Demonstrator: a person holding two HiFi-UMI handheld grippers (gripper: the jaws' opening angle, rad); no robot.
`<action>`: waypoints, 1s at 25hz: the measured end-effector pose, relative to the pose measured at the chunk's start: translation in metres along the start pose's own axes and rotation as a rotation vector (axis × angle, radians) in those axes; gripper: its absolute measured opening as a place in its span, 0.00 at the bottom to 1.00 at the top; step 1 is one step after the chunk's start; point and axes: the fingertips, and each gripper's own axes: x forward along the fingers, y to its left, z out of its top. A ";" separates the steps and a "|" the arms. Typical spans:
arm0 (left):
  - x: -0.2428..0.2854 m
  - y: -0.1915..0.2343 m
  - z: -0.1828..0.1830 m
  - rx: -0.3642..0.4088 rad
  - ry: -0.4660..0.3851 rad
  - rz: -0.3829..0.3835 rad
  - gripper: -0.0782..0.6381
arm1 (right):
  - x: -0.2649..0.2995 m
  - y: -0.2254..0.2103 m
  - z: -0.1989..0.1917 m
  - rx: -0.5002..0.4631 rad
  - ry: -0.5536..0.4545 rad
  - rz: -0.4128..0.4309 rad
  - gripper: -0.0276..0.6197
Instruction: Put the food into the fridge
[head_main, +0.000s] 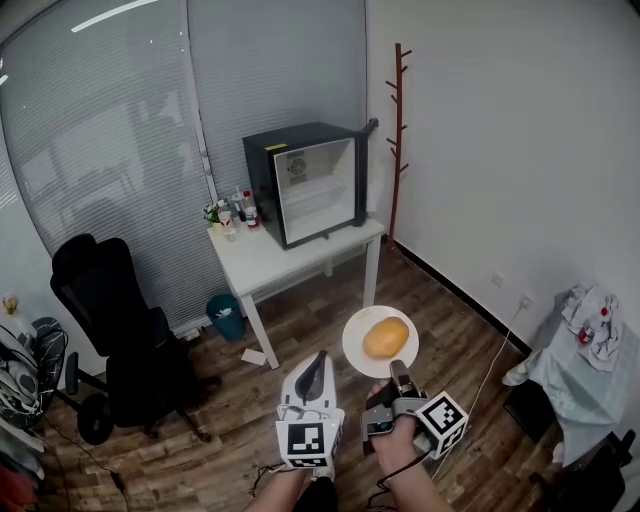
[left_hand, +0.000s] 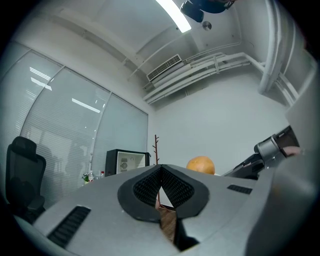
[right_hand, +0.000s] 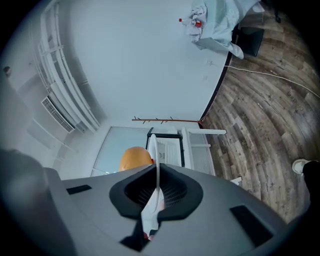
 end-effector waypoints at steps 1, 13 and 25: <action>0.009 0.005 -0.002 -0.003 0.001 -0.001 0.14 | 0.010 0.000 -0.001 -0.003 0.000 0.000 0.09; 0.123 0.087 -0.014 -0.008 -0.021 0.019 0.14 | 0.152 0.019 -0.018 -0.027 0.017 0.002 0.09; 0.209 0.137 -0.031 -0.012 -0.023 0.035 0.14 | 0.250 0.022 -0.020 -0.021 0.022 0.017 0.09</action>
